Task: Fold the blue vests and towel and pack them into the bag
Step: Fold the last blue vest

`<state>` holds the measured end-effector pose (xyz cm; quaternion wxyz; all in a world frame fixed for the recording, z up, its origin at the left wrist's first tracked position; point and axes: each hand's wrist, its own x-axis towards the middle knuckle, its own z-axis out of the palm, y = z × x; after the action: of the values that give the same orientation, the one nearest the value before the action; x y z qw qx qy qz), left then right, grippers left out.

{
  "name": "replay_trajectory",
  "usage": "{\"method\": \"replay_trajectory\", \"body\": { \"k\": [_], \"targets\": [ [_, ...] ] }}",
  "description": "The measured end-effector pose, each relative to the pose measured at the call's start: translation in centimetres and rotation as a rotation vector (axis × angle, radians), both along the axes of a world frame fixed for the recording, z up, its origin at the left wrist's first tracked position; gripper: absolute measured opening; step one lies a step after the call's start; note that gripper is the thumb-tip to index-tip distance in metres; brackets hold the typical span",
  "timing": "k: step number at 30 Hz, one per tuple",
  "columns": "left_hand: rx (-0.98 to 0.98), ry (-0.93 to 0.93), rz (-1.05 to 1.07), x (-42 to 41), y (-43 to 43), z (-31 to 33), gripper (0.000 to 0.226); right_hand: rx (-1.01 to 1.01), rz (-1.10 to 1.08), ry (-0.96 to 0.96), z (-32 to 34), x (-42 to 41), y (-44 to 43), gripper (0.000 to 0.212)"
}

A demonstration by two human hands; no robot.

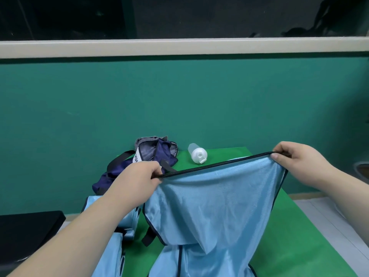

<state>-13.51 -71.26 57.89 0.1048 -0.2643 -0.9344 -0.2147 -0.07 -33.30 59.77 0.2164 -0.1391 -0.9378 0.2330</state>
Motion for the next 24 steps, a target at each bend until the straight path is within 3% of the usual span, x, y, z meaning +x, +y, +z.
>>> {"method": "replay_trajectory", "body": {
  "k": [9,15,24],
  "targets": [
    [-0.128,-0.145,-0.092,-2.0,-0.3,2.0,0.028,0.025,-0.007,0.026,2.3,-0.6,0.2,0.015],
    [-0.216,-0.206,-0.2,-4.3,-1.2,4.2,0.016,0.027,-0.026,0.032,4.5,-1.4,1.1,0.013],
    [-0.272,-0.149,-0.193,-7.0,-0.5,6.4,0.023,-0.211,0.016,0.007,6.2,-3.5,2.3,0.013]
  ]
}}
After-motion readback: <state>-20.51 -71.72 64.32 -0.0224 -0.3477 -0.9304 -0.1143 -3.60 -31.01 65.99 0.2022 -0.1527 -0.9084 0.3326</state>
